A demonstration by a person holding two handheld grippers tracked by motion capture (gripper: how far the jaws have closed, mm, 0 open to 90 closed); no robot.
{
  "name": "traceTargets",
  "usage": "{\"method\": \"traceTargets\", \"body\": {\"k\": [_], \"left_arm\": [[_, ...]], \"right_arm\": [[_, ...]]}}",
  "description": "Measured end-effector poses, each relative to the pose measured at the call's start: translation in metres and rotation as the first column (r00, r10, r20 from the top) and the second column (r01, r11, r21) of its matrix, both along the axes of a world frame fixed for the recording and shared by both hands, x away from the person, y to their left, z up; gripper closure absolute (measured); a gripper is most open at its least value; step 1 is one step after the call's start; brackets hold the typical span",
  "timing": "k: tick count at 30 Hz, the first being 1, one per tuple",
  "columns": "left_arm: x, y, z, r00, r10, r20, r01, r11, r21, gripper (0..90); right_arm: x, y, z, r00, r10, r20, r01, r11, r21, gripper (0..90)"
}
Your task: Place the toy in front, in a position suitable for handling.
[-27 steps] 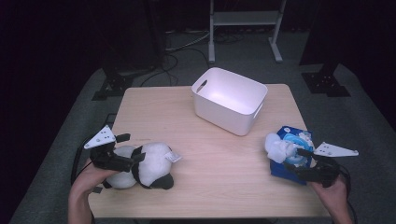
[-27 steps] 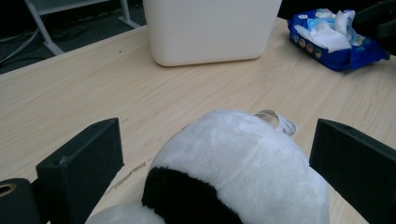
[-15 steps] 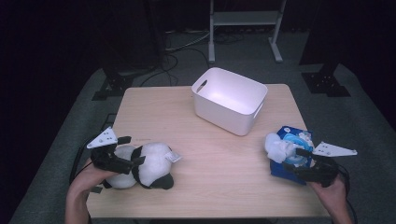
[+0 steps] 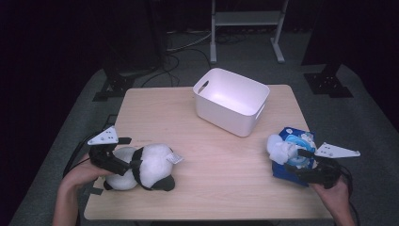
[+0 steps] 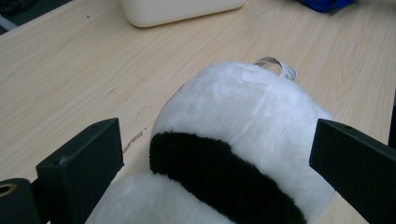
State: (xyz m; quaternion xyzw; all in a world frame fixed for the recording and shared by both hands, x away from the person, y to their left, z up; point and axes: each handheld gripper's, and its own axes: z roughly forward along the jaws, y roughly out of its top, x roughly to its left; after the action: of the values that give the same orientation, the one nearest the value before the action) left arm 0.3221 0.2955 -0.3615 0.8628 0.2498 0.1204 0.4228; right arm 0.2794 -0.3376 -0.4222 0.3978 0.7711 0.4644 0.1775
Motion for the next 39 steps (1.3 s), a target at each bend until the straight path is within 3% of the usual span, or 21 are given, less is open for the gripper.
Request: {"method": "traceTargets", "body": {"k": [8,12,15,16,21,25,26,27,28,29,30,32,35,36,37,38,39], "left_arm": [[0.005,0.002,-0.003,0.9965,-0.083,0.001,0.083,0.9935,0.078,1.5],[0.006,0.007,-0.008,0.993,-0.115,-0.029,0.117,0.986,0.119,1.6],[0.006,0.008,-0.011,0.9909,-0.129,-0.04,0.133,0.9833,0.125,1.6],[0.007,0.009,-0.015,0.9871,-0.15,-0.057,0.156,0.9772,0.143,1.6],[0.007,0.012,-0.02,0.9841,-0.172,-0.045,0.176,0.9754,0.133,1.6],[0.01,0.009,-0.022,0.9793,-0.199,-0.038,0.202,0.9676,0.151,1.6],[0.012,0.006,-0.022,0.9755,-0.215,-0.045,0.22,0.9605,0.171,1.6],[0.012,0.006,-0.022,0.9755,-0.215,-0.045,0.22,0.9605,0.171,1.6],[0.014,0.002,-0.022,0.972,-0.228,-0.059,0.235,0.9536,0.188,1.6],[0.014,0.002,-0.022,0.972,-0.228,-0.059,0.235,0.9536,0.188,1.6],[0.016,-0.002,-0.022,0.9657,-0.249,-0.074,0.259,0.94,0.222,1.6],[0.016,-0.004,-0.023,0.9646,-0.252,-0.08,0.263,0.9375,0.228,1.5],[0.019,-0.01,-0.023,0.9568,-0.271,-0.104,0.289,0.9229,0.254,1.6],[0.019,-0.012,-0.024,0.9549,-0.274,-0.115,0.295,0.9215,0.253,1.5],[0.02,-0.014,-0.024,0.9523,-0.278,-0.126,0.302,0.917,0.26,1.5],[0.021,-0.018,-0.026,0.9467,-0.288,-0.144,0.319,0.904,0.285,0.0],[0.021,-0.018,-0.026,0.9467,-0.288,-0.144,0.319,0.904,0.285,0.0]], "right_arm": [[0.0,0.001,0.0,1.0,0.007,0.002,-0.007,1.0,-0.005,15.4],[-0.001,0.002,0.001,1.0,0.008,-0.001,-0.008,1.0,-0.004,15.4],[0.0,0.002,0.001,0.9999,0.011,0.002,-0.011,1.0,-0.007,15.4],[0.0,0.003,0.001,0.9999,0.012,-0.002,-0.012,1.0,-0.007,15.4],[0.0,0.003,0.0,0.9998,0.018,-0.003,-0.018,1.0,-0.01,15.4],[0.001,0.004,0.0,0.9997,0.022,-0.009,-0.022,1.0,-0.008,15.4],[0.001,0.005,-0.001,0.9995,0.028,-0.01,-0.029,1.0,-0.013,15.4],[0.001,0.005,-0.001,0.9995,0.028,-0.01,-0.029,1.0,-0.013,15.4],[0.001,0.006,-0.001,0.9994,0.031,-0.014,-0.031,0.999,-0.014,15.4],[0.001,0.006,-0.001,0.9994,0.033,-0.013,-0.033,0.999,-0.015,15.4],[0.001,0.006,-0.001,0.9993,0.034,-0.014,-0.034,0.999,-0.014,15.4],[0.001,0.005,-0.001,0.9993,0.034,-0.014,-0.034,0.999,-0.013,15.4],[0.001,0.005,-0.001,0.9992,0.036,-0.017,-0.036,0.999,-0.009,15.4],[0.002,0.005,-0.002,0.9991,0.038,-0.017,-0.038,0.999,-0.009,15.4],[0.002,0.005,-0.002,0.999,0.04,-0.019,-0.04,0.999,-0.009,15.4],[0.002,0.006,-0.002,0.9988,0.044,-0.022,-0.045,0.999,-0.013,15.4],[0.002,0.006,-0.002,0.9988,0.044,-0.022,-0.045,0.999,-0.013,15.4]]}}
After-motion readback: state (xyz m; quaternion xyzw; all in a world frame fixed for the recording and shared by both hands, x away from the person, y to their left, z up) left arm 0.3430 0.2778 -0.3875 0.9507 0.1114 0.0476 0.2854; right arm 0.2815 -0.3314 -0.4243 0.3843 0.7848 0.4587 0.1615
